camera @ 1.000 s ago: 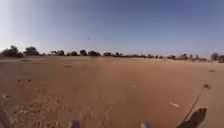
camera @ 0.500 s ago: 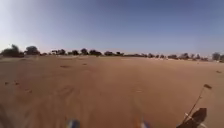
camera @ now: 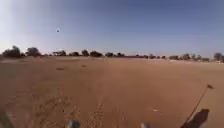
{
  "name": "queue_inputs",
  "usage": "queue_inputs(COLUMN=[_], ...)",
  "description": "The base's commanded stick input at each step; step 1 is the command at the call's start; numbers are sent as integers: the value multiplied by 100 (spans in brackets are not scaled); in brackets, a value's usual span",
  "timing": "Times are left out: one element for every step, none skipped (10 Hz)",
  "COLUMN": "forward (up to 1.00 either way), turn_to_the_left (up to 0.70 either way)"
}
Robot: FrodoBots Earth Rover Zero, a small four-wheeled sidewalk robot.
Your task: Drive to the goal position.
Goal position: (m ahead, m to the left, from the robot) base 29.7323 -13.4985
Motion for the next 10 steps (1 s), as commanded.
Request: queue_inputs(forward=[100, 100, 100, 100, 100, 100, 100, 100, 100, 100], turn_to_the_left=[0, 0, 0, 0, 0, -4, -40, -40, -40, -38])
